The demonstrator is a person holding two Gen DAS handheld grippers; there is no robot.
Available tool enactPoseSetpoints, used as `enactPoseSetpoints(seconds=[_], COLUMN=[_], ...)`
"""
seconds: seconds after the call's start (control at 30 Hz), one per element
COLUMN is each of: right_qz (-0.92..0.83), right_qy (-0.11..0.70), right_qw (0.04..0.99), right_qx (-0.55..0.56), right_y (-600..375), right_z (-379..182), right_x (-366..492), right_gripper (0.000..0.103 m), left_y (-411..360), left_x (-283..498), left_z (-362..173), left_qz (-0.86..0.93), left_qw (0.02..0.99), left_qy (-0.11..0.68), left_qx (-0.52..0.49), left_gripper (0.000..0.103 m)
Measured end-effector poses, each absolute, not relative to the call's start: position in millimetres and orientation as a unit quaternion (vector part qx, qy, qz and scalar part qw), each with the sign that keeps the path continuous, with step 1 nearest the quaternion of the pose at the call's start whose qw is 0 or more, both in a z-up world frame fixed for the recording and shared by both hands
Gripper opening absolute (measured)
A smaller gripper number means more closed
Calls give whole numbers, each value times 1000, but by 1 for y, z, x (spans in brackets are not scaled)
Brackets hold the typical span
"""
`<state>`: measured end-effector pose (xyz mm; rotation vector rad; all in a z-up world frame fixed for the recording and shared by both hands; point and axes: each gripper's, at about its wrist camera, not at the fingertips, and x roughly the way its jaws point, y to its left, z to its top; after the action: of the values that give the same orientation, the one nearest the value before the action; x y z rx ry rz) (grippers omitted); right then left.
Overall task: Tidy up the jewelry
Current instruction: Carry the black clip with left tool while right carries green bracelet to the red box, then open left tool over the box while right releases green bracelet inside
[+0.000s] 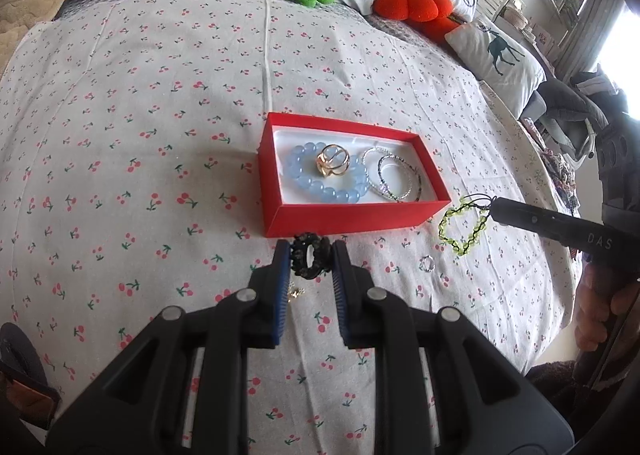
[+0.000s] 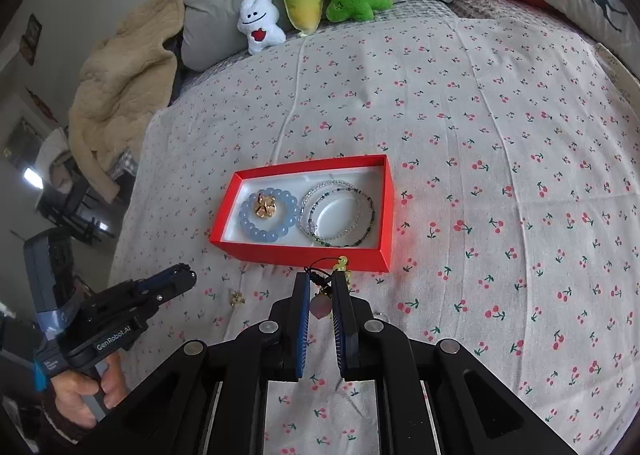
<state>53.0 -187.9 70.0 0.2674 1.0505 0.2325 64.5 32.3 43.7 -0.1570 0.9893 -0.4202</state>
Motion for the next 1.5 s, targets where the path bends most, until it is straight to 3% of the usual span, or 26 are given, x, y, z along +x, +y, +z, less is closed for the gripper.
enactPoseSetpoints(seconds=[0.87,1.17,1.5], right_qz=[123,135,86], right_qy=[466,475,501], right_qw=[859,855,852], right_qx=[170,158,123], right_y=[-177,-157,-158], right_z=[73,66,41], right_x=[110,124,137], right_gripper=[11,11,11], left_y=[-9,4,28], left_x=[119,95,89], left_z=[23,44,30], left_qz=[-178,-182,-140], left_qw=[854,862,853], left_qy=[486,468,499], left_qx=[-58,-65,-69], left_gripper=[23,44,64])
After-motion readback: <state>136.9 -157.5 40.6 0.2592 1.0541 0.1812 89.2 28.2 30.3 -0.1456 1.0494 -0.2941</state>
